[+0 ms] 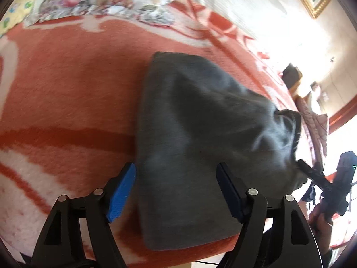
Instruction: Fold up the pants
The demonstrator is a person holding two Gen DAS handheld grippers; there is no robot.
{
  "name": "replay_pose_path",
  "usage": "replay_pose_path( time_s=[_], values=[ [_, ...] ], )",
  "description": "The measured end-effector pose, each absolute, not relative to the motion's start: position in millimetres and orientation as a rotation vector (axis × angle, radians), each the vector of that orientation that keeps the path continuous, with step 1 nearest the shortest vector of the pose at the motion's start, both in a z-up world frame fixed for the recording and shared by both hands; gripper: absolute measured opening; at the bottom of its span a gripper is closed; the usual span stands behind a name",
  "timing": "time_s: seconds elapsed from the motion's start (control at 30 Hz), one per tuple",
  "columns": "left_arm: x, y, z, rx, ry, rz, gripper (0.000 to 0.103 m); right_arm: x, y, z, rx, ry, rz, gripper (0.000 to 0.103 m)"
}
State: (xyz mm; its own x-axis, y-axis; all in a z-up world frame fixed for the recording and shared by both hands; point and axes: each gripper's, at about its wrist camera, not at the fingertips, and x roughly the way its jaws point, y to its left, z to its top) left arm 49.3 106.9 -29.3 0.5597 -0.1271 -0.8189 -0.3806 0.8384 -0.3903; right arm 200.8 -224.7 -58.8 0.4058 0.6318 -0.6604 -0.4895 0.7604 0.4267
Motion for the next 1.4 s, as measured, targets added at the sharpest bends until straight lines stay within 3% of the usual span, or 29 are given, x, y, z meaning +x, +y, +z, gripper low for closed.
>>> replay_pose_path(
  time_s=[0.07, 0.8, 0.9, 1.13, 1.4],
  values=[
    [46.5, 113.3, -36.2, -0.602, 0.991, 0.168, 0.075, 199.9, -229.8, -56.3, 0.185, 0.898, 0.679, 0.068],
    [82.8, 118.8, -62.3, -0.692, 1.003, 0.107, 0.076, 240.2, -209.3, -100.4, 0.383, 1.003, 0.803, 0.076],
    [82.5, 116.1, -62.0, -0.675, 0.986, 0.106, 0.066, 237.0, -206.1, -99.5, 0.358, 0.994, 0.81, 0.072],
    [74.8, 121.9, -58.1, -0.698, 0.934, 0.104, 0.025, 228.0, -207.7, -95.5, 0.357, 0.954, 0.82, 0.045],
    [67.6, 115.3, -25.9, -0.654, 0.857, 0.079, 0.018, 213.7, -205.3, -64.2, 0.326, 0.882, 0.805, 0.034]
  ],
)
